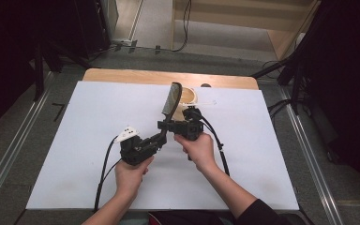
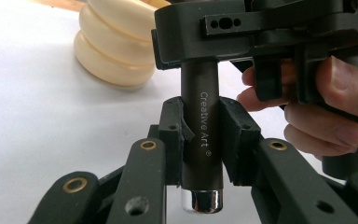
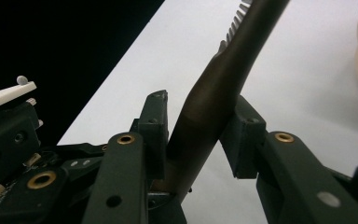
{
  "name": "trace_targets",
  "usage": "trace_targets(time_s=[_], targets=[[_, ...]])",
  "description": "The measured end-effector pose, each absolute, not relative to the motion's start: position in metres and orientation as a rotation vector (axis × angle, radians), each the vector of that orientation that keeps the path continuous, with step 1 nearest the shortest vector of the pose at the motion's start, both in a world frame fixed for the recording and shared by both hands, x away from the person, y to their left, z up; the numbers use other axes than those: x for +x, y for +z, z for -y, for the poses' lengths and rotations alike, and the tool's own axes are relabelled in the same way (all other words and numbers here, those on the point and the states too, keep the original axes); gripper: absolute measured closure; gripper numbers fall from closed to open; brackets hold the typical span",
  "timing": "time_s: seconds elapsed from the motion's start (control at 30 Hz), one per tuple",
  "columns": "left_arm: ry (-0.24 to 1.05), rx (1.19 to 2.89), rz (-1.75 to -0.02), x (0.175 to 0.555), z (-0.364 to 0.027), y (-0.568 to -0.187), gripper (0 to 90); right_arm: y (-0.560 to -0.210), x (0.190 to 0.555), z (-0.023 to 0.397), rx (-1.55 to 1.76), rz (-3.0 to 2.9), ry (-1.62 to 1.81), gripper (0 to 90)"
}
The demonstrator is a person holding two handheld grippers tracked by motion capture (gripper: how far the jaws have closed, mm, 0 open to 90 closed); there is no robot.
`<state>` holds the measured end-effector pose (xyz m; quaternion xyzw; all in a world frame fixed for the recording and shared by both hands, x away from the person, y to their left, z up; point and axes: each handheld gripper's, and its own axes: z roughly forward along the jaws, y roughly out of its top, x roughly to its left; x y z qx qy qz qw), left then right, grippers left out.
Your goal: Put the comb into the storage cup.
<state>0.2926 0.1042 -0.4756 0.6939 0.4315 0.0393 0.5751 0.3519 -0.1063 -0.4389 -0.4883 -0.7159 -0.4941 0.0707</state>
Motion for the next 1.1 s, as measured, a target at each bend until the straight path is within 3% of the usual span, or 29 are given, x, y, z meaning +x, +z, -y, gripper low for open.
trace_targets(time_s=[0.5, 0.73, 0.97, 1.1], targets=[[0.085, 1.648, -0.994, 0.294, -0.105, -0.472, 71.0, -0.436, 0.351, 0.107, -1.459, 2.113, -1.473, 69.2], [0.084, 1.665, -0.990, 0.297, -0.109, -0.464, 61.0, -0.437, 0.351, 0.108, -1.462, 2.128, -1.462, 69.8], [-0.041, 1.711, -1.010, 0.305, -0.114, -0.463, 44.5, -0.438, 0.352, 0.111, -1.461, 2.154, -1.462, 69.8], [-0.051, 1.744, -1.000, 0.307, -0.116, -0.461, 40.0, -0.439, 0.353, 0.112, -1.464, 2.182, -1.449, 69.9]])
